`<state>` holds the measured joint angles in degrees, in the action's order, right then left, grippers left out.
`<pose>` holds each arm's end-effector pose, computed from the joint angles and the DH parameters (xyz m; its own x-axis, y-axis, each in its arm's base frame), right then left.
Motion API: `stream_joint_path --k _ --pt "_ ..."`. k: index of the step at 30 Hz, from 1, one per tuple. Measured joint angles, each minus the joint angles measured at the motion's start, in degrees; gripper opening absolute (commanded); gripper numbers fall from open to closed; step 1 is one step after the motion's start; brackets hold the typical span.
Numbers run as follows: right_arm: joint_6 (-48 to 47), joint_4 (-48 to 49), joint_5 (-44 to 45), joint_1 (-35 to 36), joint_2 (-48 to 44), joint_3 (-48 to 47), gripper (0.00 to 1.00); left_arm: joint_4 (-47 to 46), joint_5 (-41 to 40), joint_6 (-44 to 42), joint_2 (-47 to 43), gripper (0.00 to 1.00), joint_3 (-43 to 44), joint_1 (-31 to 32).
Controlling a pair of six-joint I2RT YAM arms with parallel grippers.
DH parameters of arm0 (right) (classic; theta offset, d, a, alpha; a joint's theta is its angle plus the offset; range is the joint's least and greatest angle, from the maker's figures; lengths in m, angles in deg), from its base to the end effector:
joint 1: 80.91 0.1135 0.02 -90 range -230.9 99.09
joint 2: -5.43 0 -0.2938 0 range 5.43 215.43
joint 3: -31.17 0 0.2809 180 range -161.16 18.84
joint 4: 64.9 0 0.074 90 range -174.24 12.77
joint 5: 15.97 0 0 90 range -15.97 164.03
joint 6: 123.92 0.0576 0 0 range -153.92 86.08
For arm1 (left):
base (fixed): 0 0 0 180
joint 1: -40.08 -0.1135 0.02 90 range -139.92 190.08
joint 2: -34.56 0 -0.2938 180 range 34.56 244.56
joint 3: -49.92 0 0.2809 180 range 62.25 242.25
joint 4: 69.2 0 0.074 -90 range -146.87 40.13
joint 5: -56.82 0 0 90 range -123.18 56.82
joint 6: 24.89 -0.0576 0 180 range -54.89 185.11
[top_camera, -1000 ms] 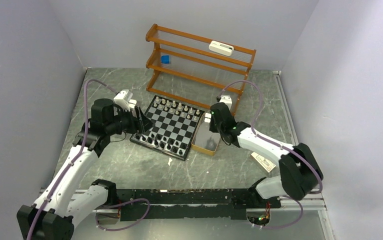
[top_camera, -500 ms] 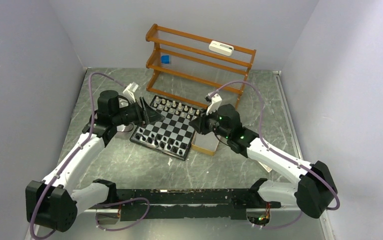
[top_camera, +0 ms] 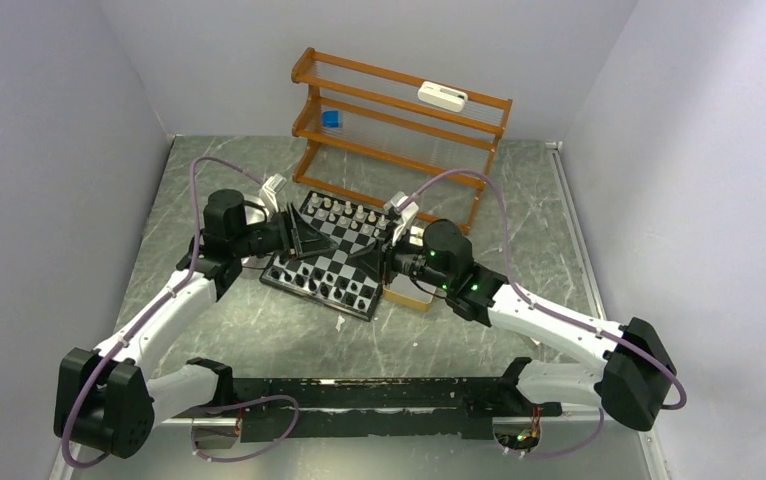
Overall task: Set up the chess pieces on the board
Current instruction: Place the chess piece on the chessboard.
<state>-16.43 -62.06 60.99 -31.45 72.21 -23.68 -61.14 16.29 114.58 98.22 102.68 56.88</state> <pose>0.1900 0.2421 0.3049 -0.3640 0.0249 -0.9311 -0.8134 0.4785 0.3308 0.2466 -0.1202 0.2875 -0.8679 -0.2539 -0.4269 0.3328 0.3406 -0.8793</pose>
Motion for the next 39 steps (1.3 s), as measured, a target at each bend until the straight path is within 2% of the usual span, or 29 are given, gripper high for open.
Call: stream_joint_path --k 17,26,34,36,39 --pt "-1.68 1.38 -0.04 3.13 1.84 -0.22 0.17 -6.23 3.96 6.21 0.0 0.46 -3.52 0.52" --pt "-1.99 2.21 0.55 4.28 3.13 -0.28 0.17 -6.62 5.07 6.95 0.0 0.37 -3.74 1.16" --pt "-2.21 2.62 1.01 4.57 3.19 -0.55 0.17 -3.67 5.2 5.27 -0.63 0.36 -3.74 1.38" --pt "-2.27 2.62 1.05 4.63 3.23 -0.55 0.17 -2.56 5.2 4.61 -0.66 0.31 -3.72 1.38" --pt "-2.36 2.62 1.05 4.68 3.43 -0.61 0.17 -2.01 5.22 4.24 -0.66 0.19 -3.72 1.4"
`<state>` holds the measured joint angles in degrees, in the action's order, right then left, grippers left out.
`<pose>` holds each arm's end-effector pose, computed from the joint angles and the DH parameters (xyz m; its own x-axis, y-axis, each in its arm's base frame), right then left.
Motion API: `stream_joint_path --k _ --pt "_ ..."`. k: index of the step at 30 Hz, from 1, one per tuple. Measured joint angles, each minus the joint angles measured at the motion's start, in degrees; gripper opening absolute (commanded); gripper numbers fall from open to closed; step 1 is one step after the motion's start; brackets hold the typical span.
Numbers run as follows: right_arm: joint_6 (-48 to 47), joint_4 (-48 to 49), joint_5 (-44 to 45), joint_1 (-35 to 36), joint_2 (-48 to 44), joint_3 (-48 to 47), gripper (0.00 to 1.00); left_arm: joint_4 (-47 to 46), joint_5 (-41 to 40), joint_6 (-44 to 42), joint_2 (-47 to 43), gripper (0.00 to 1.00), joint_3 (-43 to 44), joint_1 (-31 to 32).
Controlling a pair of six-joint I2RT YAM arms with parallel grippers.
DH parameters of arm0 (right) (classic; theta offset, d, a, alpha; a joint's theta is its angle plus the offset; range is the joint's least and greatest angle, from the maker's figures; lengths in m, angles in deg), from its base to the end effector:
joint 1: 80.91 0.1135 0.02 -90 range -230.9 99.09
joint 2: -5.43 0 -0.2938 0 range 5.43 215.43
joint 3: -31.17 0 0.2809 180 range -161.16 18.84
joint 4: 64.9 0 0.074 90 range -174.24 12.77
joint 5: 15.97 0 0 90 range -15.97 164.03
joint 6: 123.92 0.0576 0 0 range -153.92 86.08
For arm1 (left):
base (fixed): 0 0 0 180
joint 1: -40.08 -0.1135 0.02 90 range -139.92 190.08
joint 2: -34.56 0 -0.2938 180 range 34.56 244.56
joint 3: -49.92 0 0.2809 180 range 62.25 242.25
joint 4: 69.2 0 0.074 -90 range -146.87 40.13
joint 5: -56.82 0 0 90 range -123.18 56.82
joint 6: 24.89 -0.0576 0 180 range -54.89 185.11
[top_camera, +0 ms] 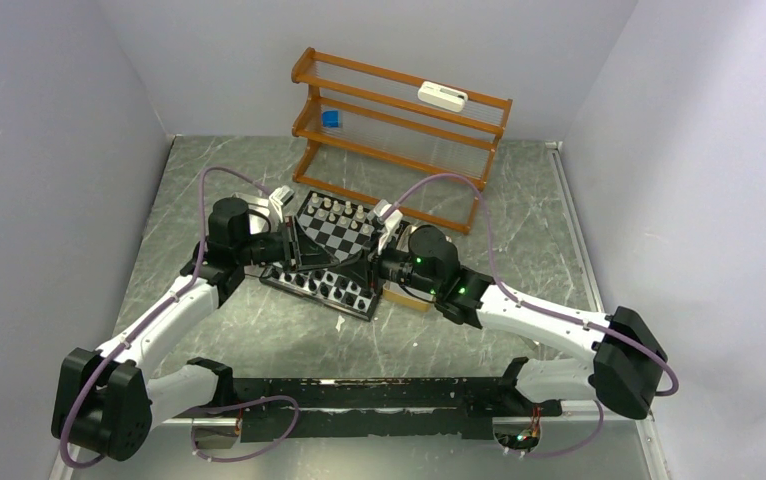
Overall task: Set up the chess pieces on the board
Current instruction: Place the chess piece on the chessboard.
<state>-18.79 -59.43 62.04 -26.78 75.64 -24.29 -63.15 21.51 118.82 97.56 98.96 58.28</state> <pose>0.1783 0.2670 0.2974 -0.3295 -0.0199 -0.9440 -0.8565 0.4270 0.2899 0.2323 -0.1259 0.2708 -0.9250 -0.1863 -0.3311 0.2760 0.2694 -0.9226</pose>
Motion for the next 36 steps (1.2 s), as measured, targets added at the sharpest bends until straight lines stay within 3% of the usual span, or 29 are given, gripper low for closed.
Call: stream_joint_path --k 4,6,15,21,22,23,24,36 --pt "-0.04 -0.04 0.28 0.0 0.37 -0.04 0.17 -0.09 0.04 0.04 -0.07 0.06 0.0 0.04" --pt "-0.13 -0.04 0.44 0.02 0.48 -0.04 0.19 -0.07 0.02 -0.04 -0.07 0.05 0.0 0.04" --pt "0.31 -0.04 2.29 0.28 1.18 -0.04 0.62 5.73 -2.1 -6.36 0.02 0.05 3.93 0.11" --pt "0.68 -0.57 4.74 0.28 -0.94 1.29 0.69 13.05 -10.32 -15.41 1.36 0.05 11.45 0.26" --pt "0.68 -1.01 5.25 0.28 -1.77 1.55 0.73 14.23 -12.74 -17.14 1.49 0.05 12.52 0.28" --pt "0.68 -1.73 5.81 0.28 -2.64 1.64 0.9 15.06 -14.84 -18.56 1.53 0.05 13.27 0.28" --pt "0.7 -2.25 6.45 0.28 -3.58 1.68 0.99 15.98 -17.66 -20.26 1.55 0.05 13.97 0.31" --pt "-0.63 -7.32 10.36 0.28 -13.4 2.47 1.0 18.67 -50.12 -34.69 5.97 0.05 14.69 0.55"
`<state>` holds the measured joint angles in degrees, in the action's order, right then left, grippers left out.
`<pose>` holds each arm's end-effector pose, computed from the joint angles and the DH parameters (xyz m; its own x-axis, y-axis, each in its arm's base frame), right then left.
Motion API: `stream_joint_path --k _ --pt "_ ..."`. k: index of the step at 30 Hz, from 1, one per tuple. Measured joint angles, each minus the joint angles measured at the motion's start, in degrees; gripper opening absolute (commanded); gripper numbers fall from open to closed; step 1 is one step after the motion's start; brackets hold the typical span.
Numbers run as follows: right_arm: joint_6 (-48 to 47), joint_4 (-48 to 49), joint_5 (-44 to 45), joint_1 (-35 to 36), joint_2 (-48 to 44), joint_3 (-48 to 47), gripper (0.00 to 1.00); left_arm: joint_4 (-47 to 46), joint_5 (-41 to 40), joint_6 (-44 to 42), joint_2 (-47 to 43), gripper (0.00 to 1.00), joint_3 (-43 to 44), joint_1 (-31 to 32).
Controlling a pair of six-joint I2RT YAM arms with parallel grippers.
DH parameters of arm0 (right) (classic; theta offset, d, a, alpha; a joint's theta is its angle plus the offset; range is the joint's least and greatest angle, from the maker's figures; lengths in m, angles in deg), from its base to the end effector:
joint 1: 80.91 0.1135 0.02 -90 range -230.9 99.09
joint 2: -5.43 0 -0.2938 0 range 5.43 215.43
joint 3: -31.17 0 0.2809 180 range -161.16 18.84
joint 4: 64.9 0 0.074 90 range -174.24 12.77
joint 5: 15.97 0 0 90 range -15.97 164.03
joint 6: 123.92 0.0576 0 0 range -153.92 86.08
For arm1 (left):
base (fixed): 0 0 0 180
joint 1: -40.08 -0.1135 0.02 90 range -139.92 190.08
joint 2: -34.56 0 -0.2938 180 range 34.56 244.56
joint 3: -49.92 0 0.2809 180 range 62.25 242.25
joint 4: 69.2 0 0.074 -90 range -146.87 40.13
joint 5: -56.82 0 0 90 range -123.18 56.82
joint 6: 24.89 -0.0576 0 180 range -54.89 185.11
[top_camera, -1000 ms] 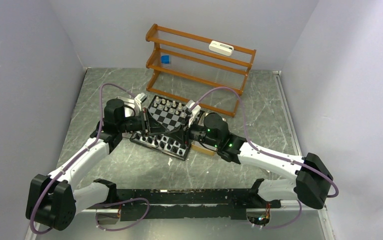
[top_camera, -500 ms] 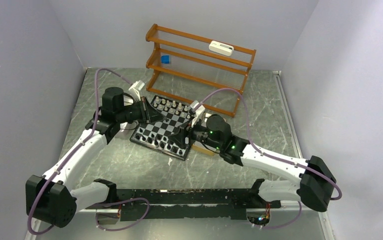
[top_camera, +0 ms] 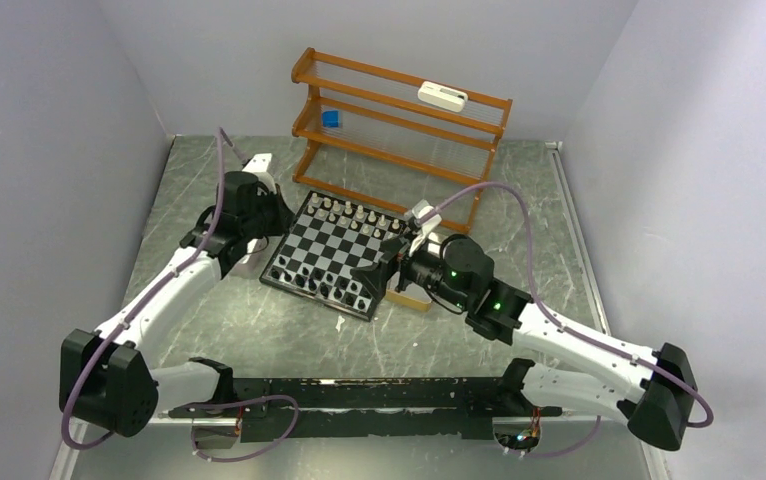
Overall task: Set up the chess pieces on the board
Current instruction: Place the chess piece on the chessboard.
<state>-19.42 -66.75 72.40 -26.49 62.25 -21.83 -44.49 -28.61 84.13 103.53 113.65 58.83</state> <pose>0.1560 0.2209 0.3277 -0.2633 0.0621 -0.9627 -0.7886 0.5609 0.2519 0.2903 -0.1034 0.2965 -0.5727 -0.1487 -0.8062 0.2107 0.9237 -0.3200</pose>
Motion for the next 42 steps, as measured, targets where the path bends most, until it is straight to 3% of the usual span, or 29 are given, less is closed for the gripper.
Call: stream_joint_path --k 5,13,20,42 --pt "0.04 0.09 2.1 -0.02 -2.71 3.41 1.0 -0.61 -11.32 0.17 0.7 0.05 -1.79 4.13" --pt "-0.74 -2.4 2.99 -0.02 -4.0 3.74 1.0 -2.1 -20.74 3.48 2.75 0.05 -9.38 8.94" --pt "-1.55 -2.91 4.11 -0.02 -7.19 3.91 1.0 -4.13 -22.58 4.85 3.1 0.05 -13.62 9.94" --pt "-1.6 -3.21 4.76 -0.02 -7.13 5.22 1.0 -9.9 -22.4 5.64 9.16 0.05 -14.82 9.99"
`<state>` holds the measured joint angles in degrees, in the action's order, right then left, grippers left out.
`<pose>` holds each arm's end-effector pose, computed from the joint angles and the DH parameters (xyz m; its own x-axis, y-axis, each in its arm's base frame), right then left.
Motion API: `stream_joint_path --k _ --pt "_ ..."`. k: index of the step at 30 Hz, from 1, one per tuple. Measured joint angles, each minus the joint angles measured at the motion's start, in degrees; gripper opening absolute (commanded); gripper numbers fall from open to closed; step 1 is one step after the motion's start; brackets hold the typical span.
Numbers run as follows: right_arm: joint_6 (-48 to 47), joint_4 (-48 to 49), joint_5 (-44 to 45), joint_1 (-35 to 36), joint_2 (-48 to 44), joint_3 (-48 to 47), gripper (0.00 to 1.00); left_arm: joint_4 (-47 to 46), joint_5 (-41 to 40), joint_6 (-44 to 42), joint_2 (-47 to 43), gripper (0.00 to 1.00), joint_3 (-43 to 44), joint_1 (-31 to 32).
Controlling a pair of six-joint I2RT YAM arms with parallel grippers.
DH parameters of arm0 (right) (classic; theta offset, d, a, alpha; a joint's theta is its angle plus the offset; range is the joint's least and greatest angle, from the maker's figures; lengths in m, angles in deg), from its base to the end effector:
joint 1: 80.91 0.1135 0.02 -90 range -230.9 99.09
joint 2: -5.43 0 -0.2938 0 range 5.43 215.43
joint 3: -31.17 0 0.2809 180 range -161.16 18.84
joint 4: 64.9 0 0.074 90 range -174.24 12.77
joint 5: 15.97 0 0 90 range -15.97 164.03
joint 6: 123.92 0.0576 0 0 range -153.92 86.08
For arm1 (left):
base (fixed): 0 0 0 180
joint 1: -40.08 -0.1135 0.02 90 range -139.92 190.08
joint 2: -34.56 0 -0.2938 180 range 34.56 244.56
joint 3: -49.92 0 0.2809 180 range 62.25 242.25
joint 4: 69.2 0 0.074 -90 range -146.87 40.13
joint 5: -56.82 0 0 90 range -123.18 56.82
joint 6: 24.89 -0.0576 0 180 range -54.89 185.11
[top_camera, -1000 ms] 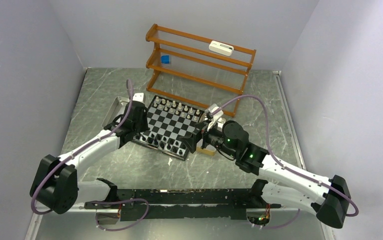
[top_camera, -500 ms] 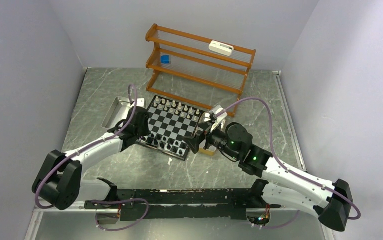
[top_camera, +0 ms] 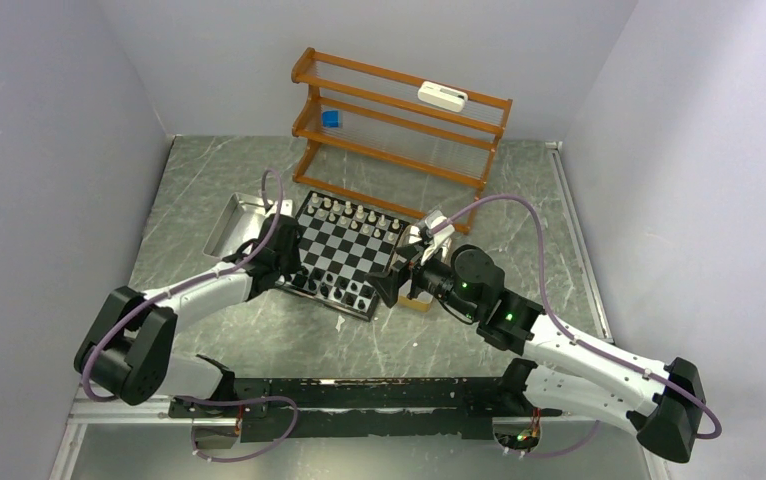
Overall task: Set up the chess pieces on the board
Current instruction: Place the chess piece on the chessboard.
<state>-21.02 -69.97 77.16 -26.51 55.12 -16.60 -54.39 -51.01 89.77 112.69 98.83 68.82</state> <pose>0.1430 0.1943 0.3121 -0.2433 0.0431 -0.9690 -0.7448 0.6316 0.2151 0.2692 -0.1275 0.1743 -0.6643 -0.0887 -0.7422 -0.0137 0.9942 -0.1066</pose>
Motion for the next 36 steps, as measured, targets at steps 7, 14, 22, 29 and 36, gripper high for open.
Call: stream_joint_path --k 7,14,22,29,36 --pt "-0.04 -0.11 0.33 0.0 -0.07 0.0 1.0 -0.96 -0.02 0.22 1.14 0.05 -0.04 0.0" --pt "-0.09 -0.61 0.39 0.0 -0.17 0.0 1.0 -0.98 -0.07 0.22 1.92 0.05 -0.07 0.0" --pt "-0.11 -1.18 0.83 0.0 -1.14 0.0 1.0 -1.05 -0.42 0.22 1.92 0.05 -0.24 0.0" --pt "-0.13 -1.44 1.18 0.0 -1.14 0.0 1.0 -1.4 -0.83 0.22 2.29 0.09 -0.52 0.0" --pt "-0.13 -1.57 1.27 0.0 -1.27 0.0 1.0 -1.64 -1.07 0.22 2.45 0.15 -0.52 0.0"
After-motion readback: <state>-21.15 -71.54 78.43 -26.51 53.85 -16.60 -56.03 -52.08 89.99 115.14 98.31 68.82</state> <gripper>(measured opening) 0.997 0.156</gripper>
